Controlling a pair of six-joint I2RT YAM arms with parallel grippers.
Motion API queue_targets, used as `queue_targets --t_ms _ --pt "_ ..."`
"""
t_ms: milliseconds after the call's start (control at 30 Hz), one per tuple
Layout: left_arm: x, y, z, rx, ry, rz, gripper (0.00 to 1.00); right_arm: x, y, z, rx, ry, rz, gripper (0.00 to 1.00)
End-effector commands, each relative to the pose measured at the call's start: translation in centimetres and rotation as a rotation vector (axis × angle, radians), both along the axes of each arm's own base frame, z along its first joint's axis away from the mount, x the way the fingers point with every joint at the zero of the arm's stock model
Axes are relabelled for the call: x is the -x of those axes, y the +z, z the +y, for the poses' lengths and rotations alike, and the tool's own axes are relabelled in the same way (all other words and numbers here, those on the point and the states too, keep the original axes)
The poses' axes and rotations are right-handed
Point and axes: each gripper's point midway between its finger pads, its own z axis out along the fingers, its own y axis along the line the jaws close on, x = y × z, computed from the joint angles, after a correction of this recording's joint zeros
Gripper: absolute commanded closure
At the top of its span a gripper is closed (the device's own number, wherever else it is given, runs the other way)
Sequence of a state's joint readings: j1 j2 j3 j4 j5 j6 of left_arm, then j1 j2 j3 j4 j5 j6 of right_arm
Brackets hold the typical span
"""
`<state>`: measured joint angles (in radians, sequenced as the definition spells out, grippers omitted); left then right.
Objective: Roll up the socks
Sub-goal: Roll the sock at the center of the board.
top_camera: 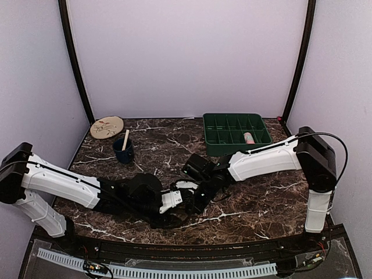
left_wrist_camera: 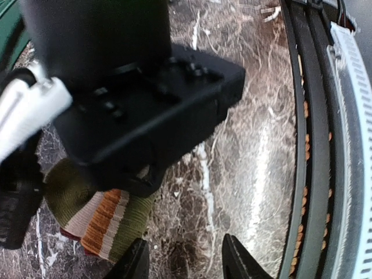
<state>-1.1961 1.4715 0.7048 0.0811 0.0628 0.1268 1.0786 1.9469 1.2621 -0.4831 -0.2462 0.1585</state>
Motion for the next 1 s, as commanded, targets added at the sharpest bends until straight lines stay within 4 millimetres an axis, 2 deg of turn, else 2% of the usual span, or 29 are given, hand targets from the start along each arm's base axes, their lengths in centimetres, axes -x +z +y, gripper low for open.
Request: queue_targets --t_ms 0,400,967 --pt "-0.5 -0.2 -0.3 -0.04 -0.044 -0.066 0.54 0.6 -1.7 -1.5 0.079 0.008 0.048 1.0" --pt "-2.9 -0.2 -1.2 -0.069 -0.031 -0.211 0.53 1.2 -1.9 -1.2 0.072 0.045 0.078 1.0" --pt "-5.5 -2.2 0.4 -0.167 0.019 -0.284 0.51 1.6 -1.7 -0.9 0.071 0.083 0.103 1.0"
